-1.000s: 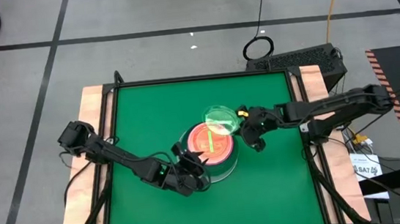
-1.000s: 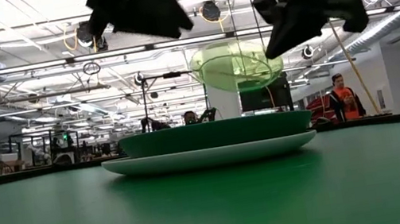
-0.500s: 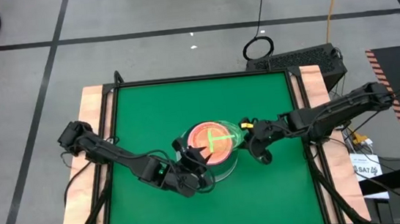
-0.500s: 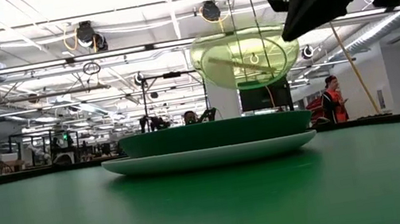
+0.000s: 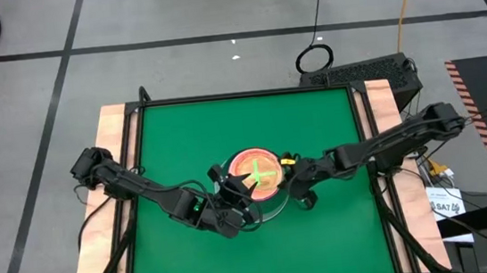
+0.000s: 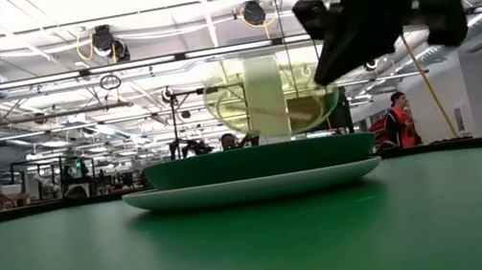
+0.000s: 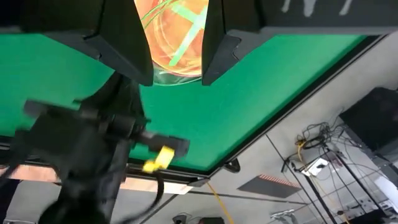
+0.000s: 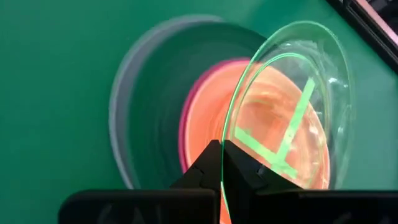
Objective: Stack plastic plates
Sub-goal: Stack the small green plate on top of the small green plate, then return to Home Position
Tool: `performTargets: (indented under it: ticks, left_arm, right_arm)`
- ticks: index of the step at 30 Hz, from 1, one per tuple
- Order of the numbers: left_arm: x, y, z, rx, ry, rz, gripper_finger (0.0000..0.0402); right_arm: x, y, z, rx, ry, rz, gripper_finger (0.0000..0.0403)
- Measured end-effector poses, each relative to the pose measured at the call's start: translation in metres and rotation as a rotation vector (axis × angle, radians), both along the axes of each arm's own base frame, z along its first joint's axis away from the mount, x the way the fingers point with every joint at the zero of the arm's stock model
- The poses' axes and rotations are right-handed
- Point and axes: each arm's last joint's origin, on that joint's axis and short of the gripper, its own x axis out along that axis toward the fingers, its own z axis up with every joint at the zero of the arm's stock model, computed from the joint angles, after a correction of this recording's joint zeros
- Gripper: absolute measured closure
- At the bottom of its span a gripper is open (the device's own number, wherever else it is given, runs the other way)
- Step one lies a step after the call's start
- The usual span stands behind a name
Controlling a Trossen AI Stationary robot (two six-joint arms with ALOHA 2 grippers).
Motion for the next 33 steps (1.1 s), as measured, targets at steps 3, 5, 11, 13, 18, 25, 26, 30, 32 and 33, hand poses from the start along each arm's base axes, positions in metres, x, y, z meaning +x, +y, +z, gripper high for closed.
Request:
performTargets:
  ticks: [3,5,11,13,18,25,26,30,32,33]
  left_arm:
    - [0.000,0.000,0.000,0.000,0.000,0.000,0.0257]
    - [0.000,0.000,0.000,0.003,0.005,-0.001,0.0257]
    - [-0.002,0.006,-0.004,-0.035,0.013,0.044,0.0257]
    - [0.000,0.011,-0.005,-0.053,0.020,0.052,0.0257]
    - [0.003,0.019,-0.006,-0.044,0.034,0.061,0.0257]
    - [0.002,0.021,-0.008,-0.072,0.072,0.038,0.0257]
    - [0.002,0.021,-0.008,-0.061,0.080,0.030,0.0257]
    - [0.001,0.020,-0.007,-0.035,0.131,-0.031,0.0257]
    - [0.001,0.020,-0.005,-0.016,0.157,-0.067,0.0261]
    - [0.000,0.019,-0.005,0.002,0.176,-0.081,0.0267]
  right_arm:
    - [0.007,-0.001,-0.012,-0.061,0.020,-0.032,0.0403]
    - [0.009,-0.001,-0.018,-0.085,0.040,-0.035,0.0399]
    - [0.015,-0.001,-0.032,-0.140,0.066,-0.050,0.0368]
    - [0.018,-0.002,-0.033,-0.150,0.052,-0.062,0.0350]
    - [0.022,-0.002,-0.032,-0.146,0.008,-0.083,0.0306]
    - [0.018,-0.002,-0.032,-0.108,0.040,-0.107,0.0262]
    - [0.017,-0.002,-0.030,-0.091,0.043,-0.098,0.0257]
    - [0.010,-0.001,-0.020,-0.008,0.044,-0.077,0.0241]
    - [0.005,0.000,-0.010,0.043,0.026,-0.069,0.0239]
    - [0.002,0.000,-0.005,0.068,0.020,-0.060,0.0240]
